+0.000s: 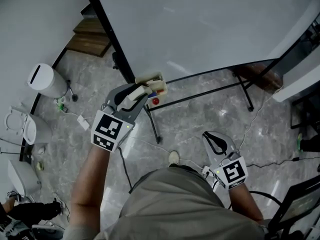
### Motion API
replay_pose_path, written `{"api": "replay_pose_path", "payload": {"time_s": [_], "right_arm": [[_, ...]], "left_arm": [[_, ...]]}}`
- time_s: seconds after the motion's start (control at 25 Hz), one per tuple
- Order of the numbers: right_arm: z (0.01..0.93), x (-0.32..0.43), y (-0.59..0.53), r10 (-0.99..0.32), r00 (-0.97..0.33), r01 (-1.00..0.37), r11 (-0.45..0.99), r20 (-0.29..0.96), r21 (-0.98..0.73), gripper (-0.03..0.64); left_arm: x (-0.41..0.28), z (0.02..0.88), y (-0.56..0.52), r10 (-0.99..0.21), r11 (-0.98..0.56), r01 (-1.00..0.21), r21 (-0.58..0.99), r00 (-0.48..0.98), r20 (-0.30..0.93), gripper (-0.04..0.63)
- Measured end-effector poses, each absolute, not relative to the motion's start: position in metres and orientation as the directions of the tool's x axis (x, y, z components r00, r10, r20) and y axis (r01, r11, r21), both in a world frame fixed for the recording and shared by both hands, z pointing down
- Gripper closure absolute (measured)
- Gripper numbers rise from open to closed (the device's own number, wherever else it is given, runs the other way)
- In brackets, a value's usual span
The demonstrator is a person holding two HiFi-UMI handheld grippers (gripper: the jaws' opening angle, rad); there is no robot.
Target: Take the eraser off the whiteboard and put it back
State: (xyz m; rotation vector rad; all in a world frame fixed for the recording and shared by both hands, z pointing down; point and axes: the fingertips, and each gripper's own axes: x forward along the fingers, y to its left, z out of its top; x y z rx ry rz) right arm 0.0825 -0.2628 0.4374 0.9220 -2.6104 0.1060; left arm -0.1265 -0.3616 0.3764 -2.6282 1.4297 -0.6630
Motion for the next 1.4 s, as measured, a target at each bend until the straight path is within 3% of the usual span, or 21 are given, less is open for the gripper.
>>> {"api": "replay_pose_path", "payload": {"time_s": [0.92,1.4], "right_arm": [[0.416,-0.093,-0.132,-0.468,-0.808,-0.45,0.882,0.357,0.139,0.603],[0.412,-0.143,-0.059,-0.471,-0.806,-0.446,0.882,0.359,0.154,0.604]], "left_arm": [[-0.29,0.308,-0.098,-0.929,-0.354,-0.916,-0.19,0.321,0.184,0.42],[-0.314,0.324,0.011,-0.914,-0.387,-0.915,-0.111,0.365,0.179,0.42]]}}
